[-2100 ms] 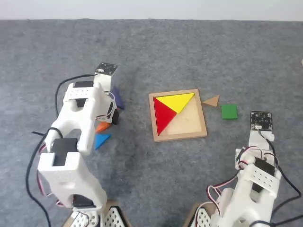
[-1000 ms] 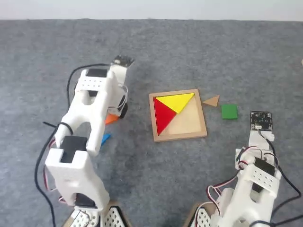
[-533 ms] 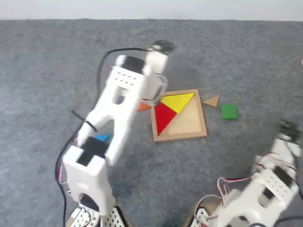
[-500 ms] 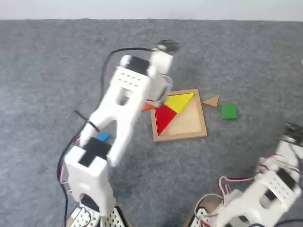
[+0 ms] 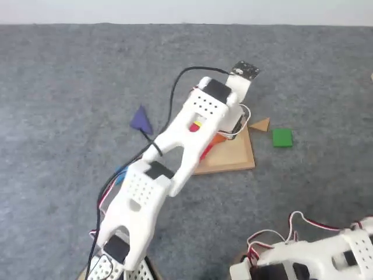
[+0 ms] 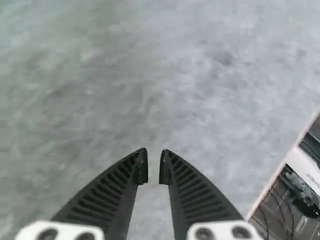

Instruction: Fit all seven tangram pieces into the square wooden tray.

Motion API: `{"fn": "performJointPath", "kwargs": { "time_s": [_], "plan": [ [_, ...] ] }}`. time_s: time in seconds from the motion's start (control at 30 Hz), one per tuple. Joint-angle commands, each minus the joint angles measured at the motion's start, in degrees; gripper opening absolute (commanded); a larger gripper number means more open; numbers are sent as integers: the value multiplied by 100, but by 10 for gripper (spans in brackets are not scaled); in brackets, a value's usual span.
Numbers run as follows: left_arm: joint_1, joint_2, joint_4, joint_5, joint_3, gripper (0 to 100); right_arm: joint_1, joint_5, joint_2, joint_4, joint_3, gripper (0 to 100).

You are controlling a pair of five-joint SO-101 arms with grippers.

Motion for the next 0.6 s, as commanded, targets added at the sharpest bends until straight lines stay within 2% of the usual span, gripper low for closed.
{"fn": "performJointPath", "kwargs": {
  "time_s": [0.0, 0.27, 0.43, 0.57],
  "plan": [
    [202, 158, 123, 264, -760, 32, 171, -202, -75, -277, -343, 58],
    [299, 1029, 149, 448, -1508, 40, 75, -185, -75, -277, -343, 58],
    [273, 1134, 651, 448, -2123, 186, 66, -167, -75, -277, -343, 58],
    [255, 1108, 923, 431, -2563, 202, -101, 44, -75, -259, -316, 58]
  ]
}}
